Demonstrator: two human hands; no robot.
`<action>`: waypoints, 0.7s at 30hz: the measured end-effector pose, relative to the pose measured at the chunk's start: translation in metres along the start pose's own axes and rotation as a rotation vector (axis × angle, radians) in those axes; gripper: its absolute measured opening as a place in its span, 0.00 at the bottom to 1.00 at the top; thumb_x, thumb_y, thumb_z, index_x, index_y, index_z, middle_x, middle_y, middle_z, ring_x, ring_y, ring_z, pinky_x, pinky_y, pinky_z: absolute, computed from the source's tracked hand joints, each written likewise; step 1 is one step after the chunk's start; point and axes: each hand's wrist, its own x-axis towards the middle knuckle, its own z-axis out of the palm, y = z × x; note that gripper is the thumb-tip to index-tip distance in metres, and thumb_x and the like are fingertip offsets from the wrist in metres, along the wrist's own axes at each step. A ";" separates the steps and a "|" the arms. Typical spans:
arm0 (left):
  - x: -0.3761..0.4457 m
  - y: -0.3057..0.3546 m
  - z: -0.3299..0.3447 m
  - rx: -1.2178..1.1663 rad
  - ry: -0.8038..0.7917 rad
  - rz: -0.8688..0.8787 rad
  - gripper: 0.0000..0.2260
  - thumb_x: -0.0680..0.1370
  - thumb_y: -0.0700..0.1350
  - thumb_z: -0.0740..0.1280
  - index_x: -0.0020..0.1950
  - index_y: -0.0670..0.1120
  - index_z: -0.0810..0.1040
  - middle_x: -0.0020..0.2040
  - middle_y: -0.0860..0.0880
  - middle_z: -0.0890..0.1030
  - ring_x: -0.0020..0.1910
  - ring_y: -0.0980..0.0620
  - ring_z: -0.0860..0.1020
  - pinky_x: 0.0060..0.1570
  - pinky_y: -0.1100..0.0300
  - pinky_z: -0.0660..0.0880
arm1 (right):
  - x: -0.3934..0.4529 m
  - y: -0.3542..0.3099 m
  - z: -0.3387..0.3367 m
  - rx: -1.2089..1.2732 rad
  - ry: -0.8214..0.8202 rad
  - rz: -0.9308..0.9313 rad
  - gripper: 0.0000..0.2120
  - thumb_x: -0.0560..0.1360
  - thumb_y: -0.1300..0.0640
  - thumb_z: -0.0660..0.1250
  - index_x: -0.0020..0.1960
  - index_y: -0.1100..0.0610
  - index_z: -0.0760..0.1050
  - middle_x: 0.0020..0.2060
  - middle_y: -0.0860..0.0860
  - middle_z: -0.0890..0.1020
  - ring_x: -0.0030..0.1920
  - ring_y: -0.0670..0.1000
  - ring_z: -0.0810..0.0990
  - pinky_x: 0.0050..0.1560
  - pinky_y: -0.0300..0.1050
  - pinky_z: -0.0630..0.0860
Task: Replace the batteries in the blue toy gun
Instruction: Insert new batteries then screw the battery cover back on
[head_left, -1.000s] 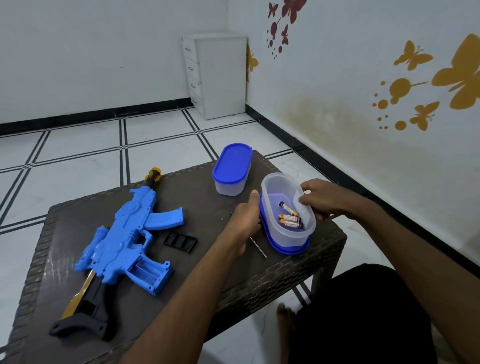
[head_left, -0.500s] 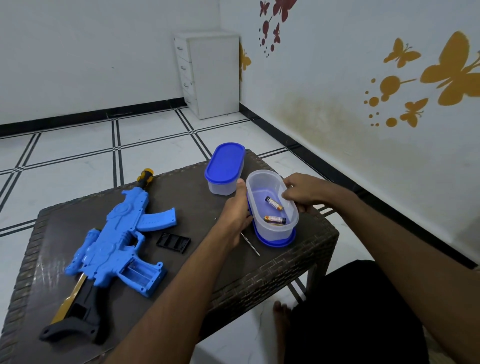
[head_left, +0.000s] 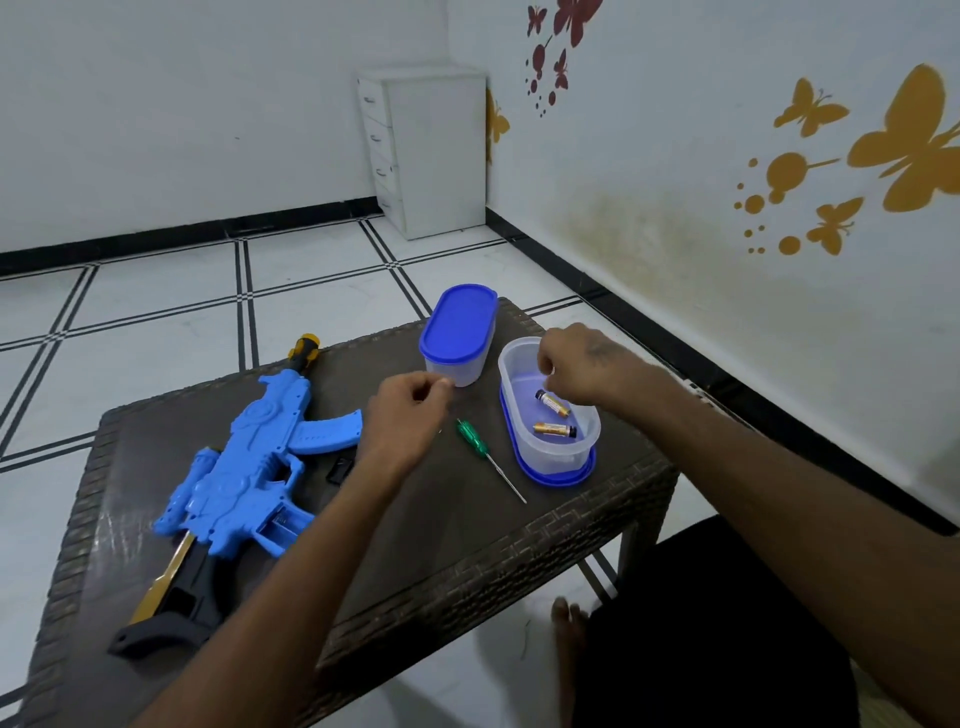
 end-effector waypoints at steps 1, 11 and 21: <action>-0.001 -0.003 -0.009 0.068 0.015 0.023 0.09 0.80 0.49 0.62 0.51 0.52 0.82 0.47 0.50 0.84 0.46 0.54 0.80 0.49 0.53 0.79 | 0.001 -0.004 0.003 -0.030 -0.012 0.010 0.15 0.76 0.57 0.70 0.60 0.61 0.75 0.55 0.58 0.80 0.49 0.55 0.78 0.44 0.43 0.71; -0.010 -0.076 -0.108 0.455 0.204 -0.148 0.16 0.75 0.52 0.66 0.61 0.50 0.78 0.59 0.48 0.79 0.58 0.45 0.77 0.56 0.51 0.73 | -0.004 -0.021 0.012 0.016 0.013 -0.030 0.09 0.77 0.66 0.60 0.55 0.67 0.75 0.52 0.63 0.79 0.53 0.62 0.77 0.45 0.46 0.66; -0.013 -0.122 -0.129 0.768 0.081 -0.386 0.34 0.74 0.66 0.61 0.77 0.58 0.56 0.75 0.40 0.60 0.70 0.36 0.66 0.66 0.39 0.66 | 0.018 -0.029 0.003 -0.103 0.216 0.007 0.11 0.76 0.61 0.65 0.57 0.56 0.79 0.52 0.55 0.83 0.50 0.56 0.81 0.49 0.47 0.77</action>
